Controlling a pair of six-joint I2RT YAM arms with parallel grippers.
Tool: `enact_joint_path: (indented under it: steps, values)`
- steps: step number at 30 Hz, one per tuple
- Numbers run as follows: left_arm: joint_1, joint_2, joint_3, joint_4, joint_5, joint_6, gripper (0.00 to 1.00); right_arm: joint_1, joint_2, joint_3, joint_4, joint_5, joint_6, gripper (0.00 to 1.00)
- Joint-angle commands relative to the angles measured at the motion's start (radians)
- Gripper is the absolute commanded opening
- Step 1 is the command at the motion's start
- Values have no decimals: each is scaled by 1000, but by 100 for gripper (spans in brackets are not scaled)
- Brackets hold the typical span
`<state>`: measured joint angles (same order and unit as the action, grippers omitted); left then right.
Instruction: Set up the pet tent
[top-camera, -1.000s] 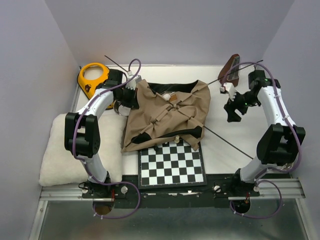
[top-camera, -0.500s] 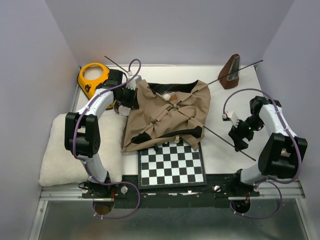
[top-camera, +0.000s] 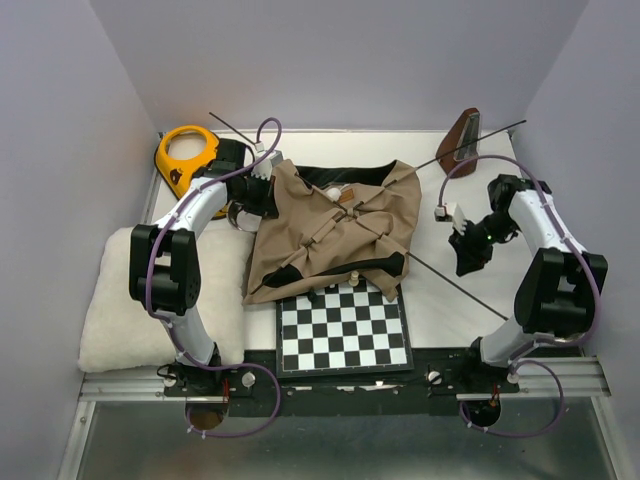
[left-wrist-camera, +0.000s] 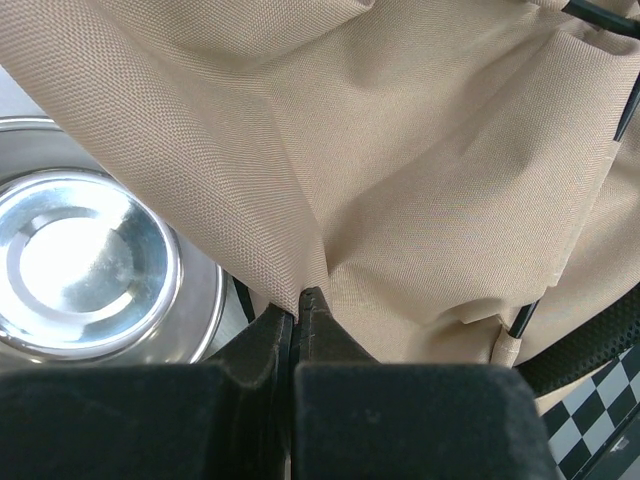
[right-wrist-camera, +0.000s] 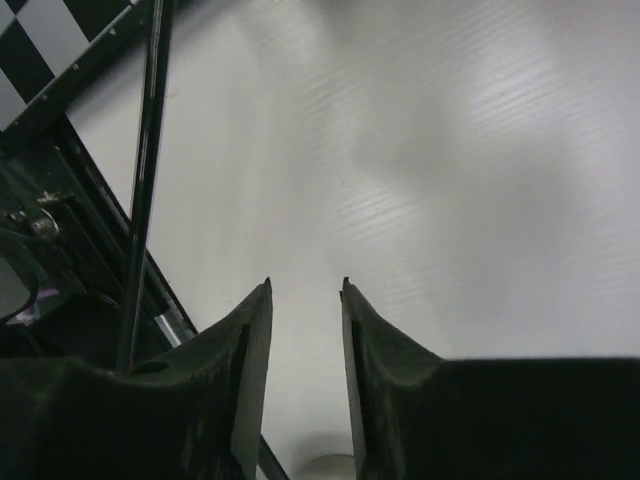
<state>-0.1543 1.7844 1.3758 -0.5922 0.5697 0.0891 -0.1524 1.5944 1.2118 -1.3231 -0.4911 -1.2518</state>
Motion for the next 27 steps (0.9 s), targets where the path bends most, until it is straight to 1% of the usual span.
enact_joint_path:
  steps: [1,2,3,4,6,7,10,12,14,17,19,20,22,24,27]
  values:
    - [1,-19,0,-31,-1,20,0,-56,42,130,-153,-44,-11,62]
    - [1,-20,-3,-32,-5,26,0,-84,38,176,-204,-72,-36,74]
    - [1,-20,-4,-34,-10,29,0,-111,17,198,-206,-78,-8,83]
    - [1,-20,-7,-34,-10,29,0,-116,-25,186,-206,-73,5,87]
    - [1,-17,-11,-24,-4,23,0,-115,-120,117,-206,-57,-33,94]
    - [1,-17,-12,-17,-4,15,0,-116,-161,76,-206,-56,-43,96]
    - [1,-7,-6,-6,-1,6,0,-107,-214,-50,-206,-27,-38,97]
    - [1,-2,6,-9,-1,4,0,-108,-221,-115,-203,5,-73,97]
    - [1,0,12,-9,-2,6,0,-107,-212,-152,-177,35,-58,98]
    - [1,1,17,-14,-2,12,0,-107,-200,-182,-90,86,-23,98]
    - [1,3,16,-15,-2,12,0,-107,-177,-181,-38,105,-8,97]
    - [1,1,12,-14,-2,11,0,-107,-157,-170,-41,99,-8,93]
    - [1,0,0,-9,2,-3,0,-108,-111,-127,-85,77,-21,91]
    - [1,-6,-20,0,7,-6,0,-107,-99,-91,-139,36,-47,91]
    - [1,-16,-32,9,1,-2,0,-107,-160,-43,-128,-39,-20,95]
